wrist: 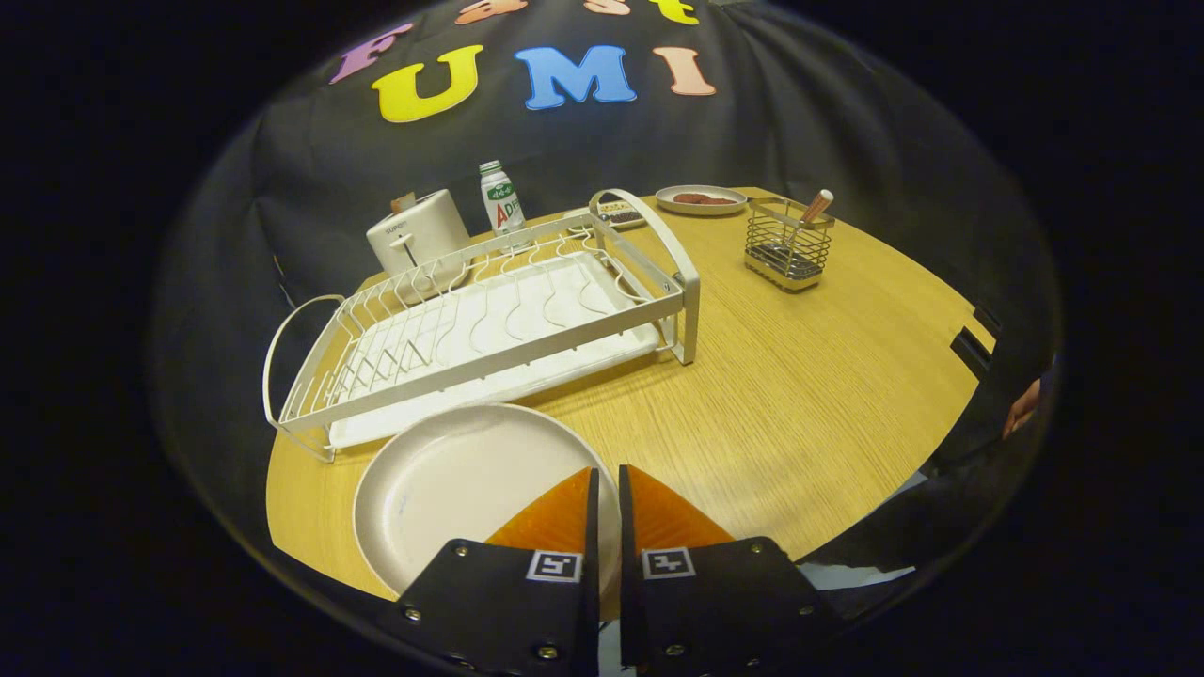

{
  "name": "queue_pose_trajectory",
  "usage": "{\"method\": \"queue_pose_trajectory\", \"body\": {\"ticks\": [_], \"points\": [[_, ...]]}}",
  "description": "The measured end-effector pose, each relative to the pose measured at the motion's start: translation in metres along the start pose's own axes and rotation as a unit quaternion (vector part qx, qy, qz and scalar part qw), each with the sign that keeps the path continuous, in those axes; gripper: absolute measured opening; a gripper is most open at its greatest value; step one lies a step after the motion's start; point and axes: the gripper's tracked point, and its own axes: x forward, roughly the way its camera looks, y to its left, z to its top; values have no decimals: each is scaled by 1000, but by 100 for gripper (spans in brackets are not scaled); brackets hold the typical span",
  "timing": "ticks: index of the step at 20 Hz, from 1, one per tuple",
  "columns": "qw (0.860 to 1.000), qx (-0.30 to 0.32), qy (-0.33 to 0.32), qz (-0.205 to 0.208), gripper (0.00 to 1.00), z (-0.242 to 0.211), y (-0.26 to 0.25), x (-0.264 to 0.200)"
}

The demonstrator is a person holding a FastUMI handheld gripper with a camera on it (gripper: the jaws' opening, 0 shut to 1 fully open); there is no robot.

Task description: Take the plate from the dish rack, then take the spoon from the basket and place it into the plate.

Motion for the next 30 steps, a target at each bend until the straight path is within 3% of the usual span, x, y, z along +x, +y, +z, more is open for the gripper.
{"method": "queue_pose_trajectory", "body": {"ticks": [2,6,10,21,22,24,30], "points": [[1000,-14,-8,3,15,7,2,-2],[998,-53,-43,-9,15,39,-3,-15],[995,-47,-84,-40,14,87,-26,-25],[975,-56,-133,-166,15,210,-161,-2],[975,-55,-130,-170,15,213,-170,3],[975,-50,-120,-180,28,218,-191,16],[983,-49,-86,-152,28,216,-211,53]]}}
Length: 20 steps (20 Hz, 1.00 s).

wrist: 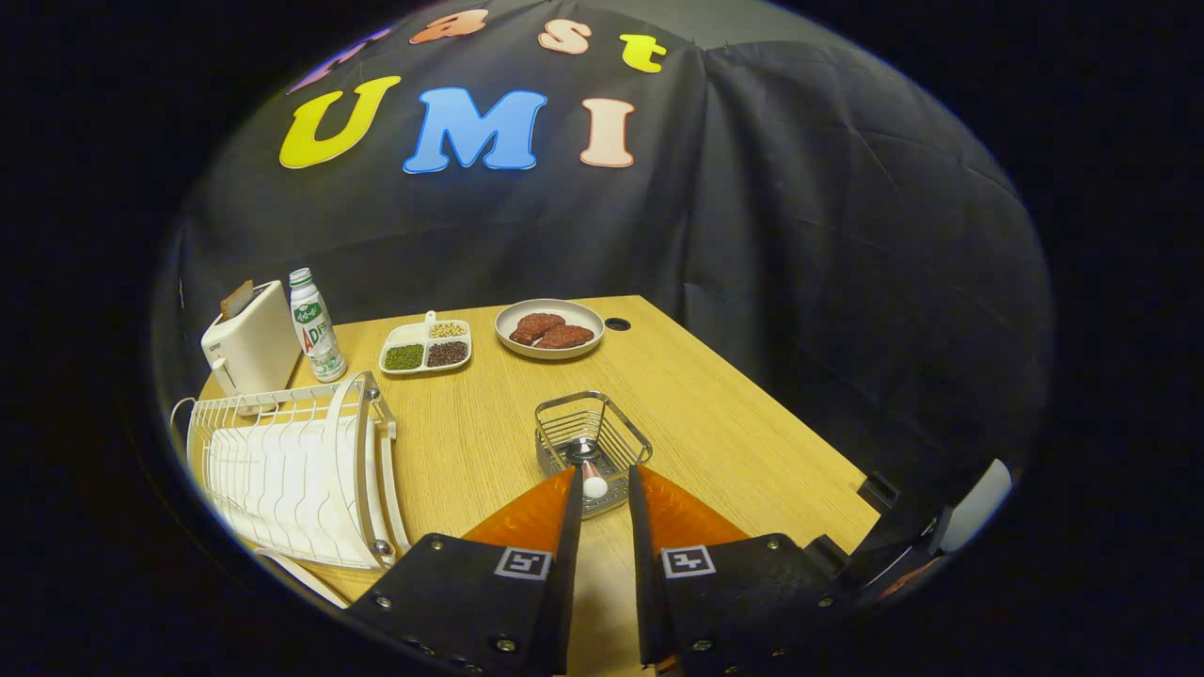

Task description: Take the plate from the dish rack, then take the spoon from the basket and place it into the plate.

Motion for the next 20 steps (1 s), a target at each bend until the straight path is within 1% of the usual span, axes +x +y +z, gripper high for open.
{"method": "queue_pose_trajectory", "body": {"ticks": [3,4,6,7,8,9,12,13,20], "points": [[1000,-11,5,14,28,0,-2,16],[1000,-13,5,25,28,3,2,17],[999,-23,0,40,19,2,3,19],[999,-30,0,38,14,3,2,19],[998,-35,0,42,14,3,3,18],[998,-43,-2,43,9,5,4,17],[997,-65,-3,46,9,6,7,15],[996,-71,-2,50,2,6,8,17],[996,-75,-12,37,2,23,-6,-2]]}}
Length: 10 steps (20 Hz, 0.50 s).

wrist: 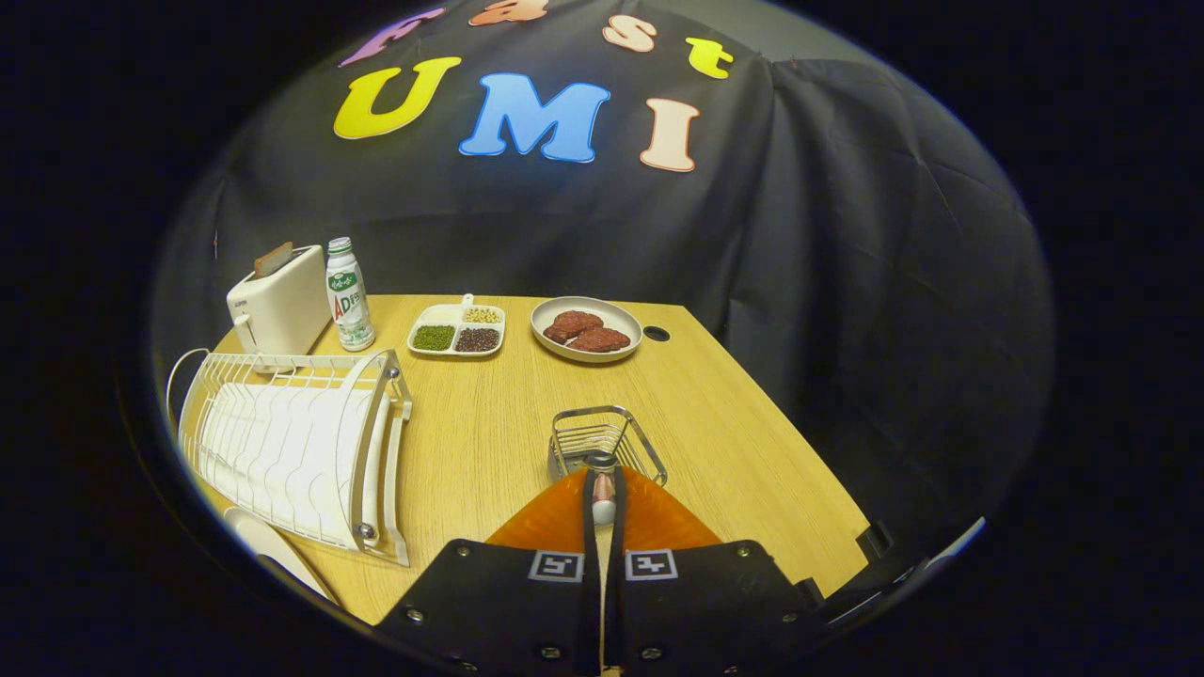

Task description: Take the plate from the dish rack, then take the spoon from the basket and place it into the plate.

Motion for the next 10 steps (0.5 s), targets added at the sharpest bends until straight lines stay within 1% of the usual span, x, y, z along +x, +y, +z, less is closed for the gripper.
{"method": "queue_pose_trajectory", "body": {"ticks": [4,10], "points": [[1000,-12,-6,-2,2,8,-2,-15],[998,-32,-45,19,2,38,15,-50]]}}
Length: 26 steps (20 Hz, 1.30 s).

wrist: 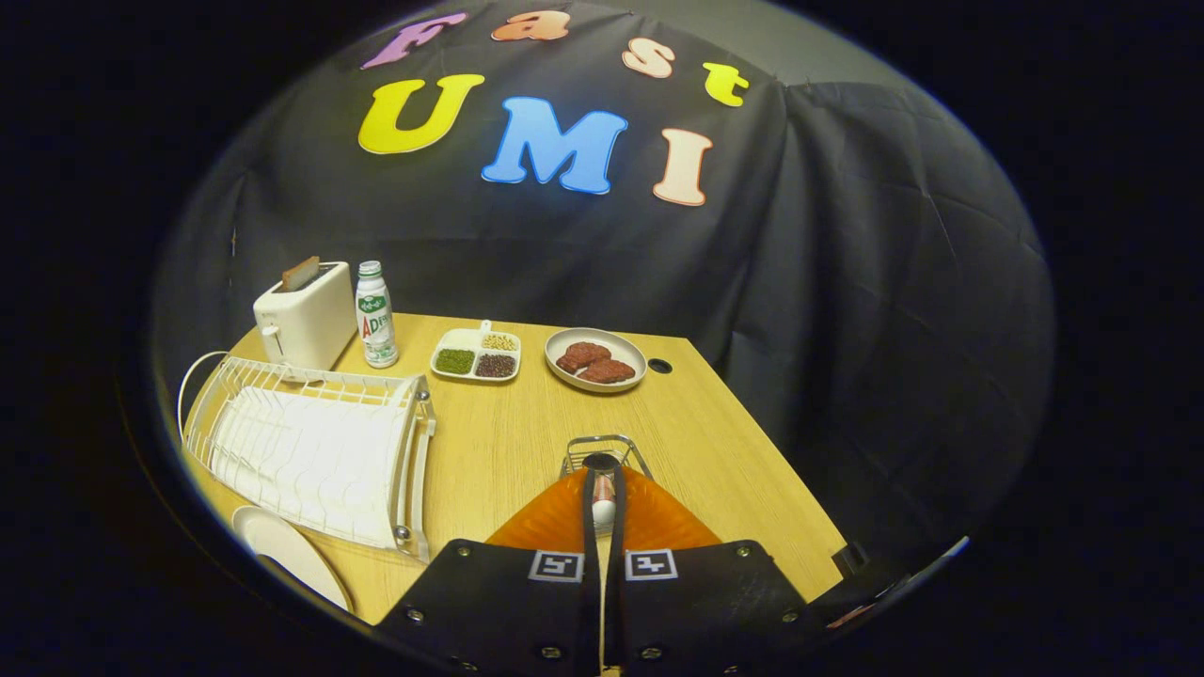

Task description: Take the plate from the dish rack, then take the spoon from the basket and place it into the plate.

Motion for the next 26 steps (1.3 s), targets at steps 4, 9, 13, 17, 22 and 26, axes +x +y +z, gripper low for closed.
{"method": "queue_pose_trajectory", "body": {"ticks": [4,9,13,17,22,26], "points": [[999,-26,-37,27,2,25,28,-33],[993,-33,-77,89,2,42,85,-83],[983,-39,-85,158,2,31,148,-122],[968,-60,-78,230,2,1,206,-165],[945,-103,-88,299,2,-28,253,-209],[932,-118,-74,333,2,-60,266,-221]]}}
